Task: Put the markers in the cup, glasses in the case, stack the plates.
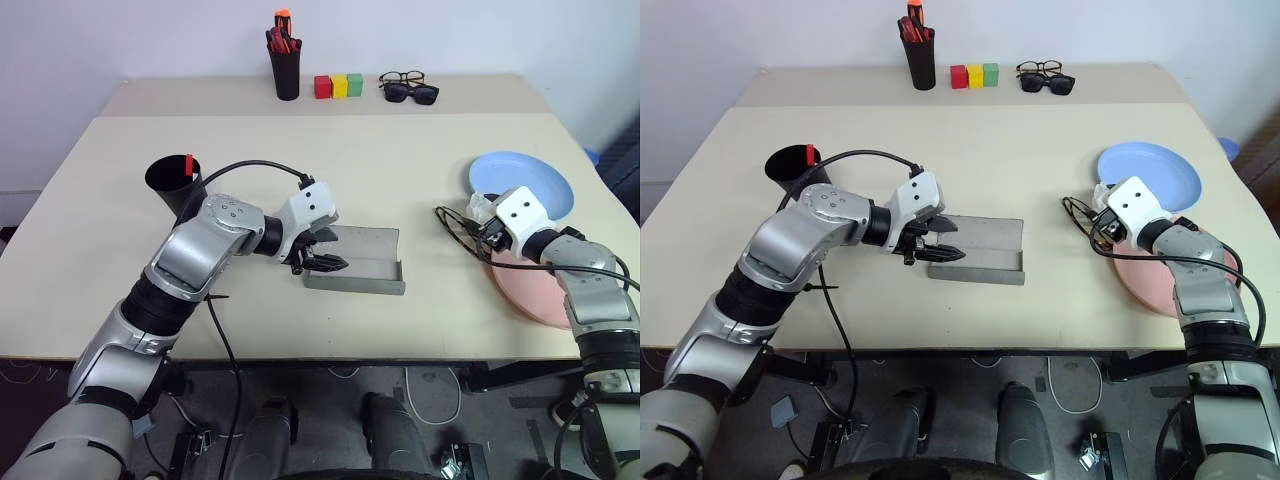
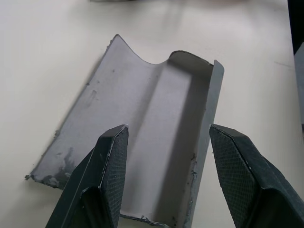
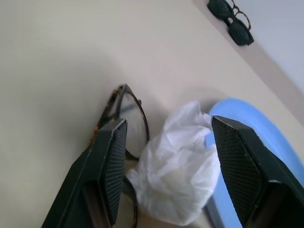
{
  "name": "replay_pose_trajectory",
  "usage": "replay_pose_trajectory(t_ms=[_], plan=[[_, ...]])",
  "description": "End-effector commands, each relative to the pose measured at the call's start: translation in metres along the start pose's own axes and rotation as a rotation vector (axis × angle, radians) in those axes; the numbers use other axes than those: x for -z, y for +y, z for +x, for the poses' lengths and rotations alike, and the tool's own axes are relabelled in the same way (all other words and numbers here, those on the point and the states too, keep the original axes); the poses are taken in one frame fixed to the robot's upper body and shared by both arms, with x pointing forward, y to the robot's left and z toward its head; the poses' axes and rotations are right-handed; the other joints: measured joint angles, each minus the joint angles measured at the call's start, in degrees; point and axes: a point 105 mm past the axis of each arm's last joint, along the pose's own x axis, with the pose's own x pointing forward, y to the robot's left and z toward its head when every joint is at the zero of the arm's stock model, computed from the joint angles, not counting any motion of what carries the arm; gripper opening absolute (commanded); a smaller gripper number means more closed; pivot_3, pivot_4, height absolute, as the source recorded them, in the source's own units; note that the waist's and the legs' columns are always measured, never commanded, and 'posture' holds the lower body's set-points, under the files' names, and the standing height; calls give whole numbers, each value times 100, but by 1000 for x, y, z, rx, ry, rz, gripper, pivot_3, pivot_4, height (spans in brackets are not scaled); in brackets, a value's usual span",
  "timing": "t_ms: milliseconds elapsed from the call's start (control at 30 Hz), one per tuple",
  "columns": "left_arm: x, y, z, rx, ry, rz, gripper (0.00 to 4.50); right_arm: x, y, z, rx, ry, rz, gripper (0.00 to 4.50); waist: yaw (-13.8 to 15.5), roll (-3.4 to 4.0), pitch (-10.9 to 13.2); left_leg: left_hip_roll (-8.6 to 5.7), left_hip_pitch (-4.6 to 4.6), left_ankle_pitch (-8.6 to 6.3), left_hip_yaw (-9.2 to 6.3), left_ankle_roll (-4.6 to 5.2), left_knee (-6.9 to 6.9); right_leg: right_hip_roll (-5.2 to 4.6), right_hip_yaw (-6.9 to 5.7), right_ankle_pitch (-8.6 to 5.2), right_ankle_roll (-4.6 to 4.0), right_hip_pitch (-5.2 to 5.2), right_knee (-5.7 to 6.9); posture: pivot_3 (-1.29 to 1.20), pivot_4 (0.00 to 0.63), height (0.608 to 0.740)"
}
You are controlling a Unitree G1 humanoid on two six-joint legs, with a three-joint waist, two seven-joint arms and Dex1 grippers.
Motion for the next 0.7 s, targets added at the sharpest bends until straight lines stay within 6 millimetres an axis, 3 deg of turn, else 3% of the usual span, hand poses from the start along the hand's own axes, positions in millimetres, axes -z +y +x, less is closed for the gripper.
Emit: replay_pose_trajectory(t_ms=[33,200,333,567,700], plan=[[-9,-2,-2,-2,-32,26,2722,-25,5,-11,-43,-81,304,2866,6,0,0,0,0,0,-1,0,0,0,0,0,0,0,0,0,150,740],[-9,-1,-1,1,-37,13,2722,-61,32,-25,-203,-166,809,2866,5,1,0,0,0,0,-5,1,1,0,1,1,-2,-1,3,0,150,740],[-10,-1,0,3,-40,10,2722,-73,36,-28,-211,-211,1020,2866,24,1,0,0,0,-1,-6,1,2,0,0,0,-2,0,2,0,150,740],[-11,0,2,-1,-48,-2,2722,-51,18,-16,47,-194,1211,2866,19,3,0,0,-1,-1,-3,1,1,0,0,0,-2,-3,3,0,150,740],[-11,0,2,-5,-47,-4,2722,-32,12,-13,171,-87,1053,2866,10,4,0,-1,-1,-1,-2,2,0,1,0,0,-1,-5,4,0,150,740]])
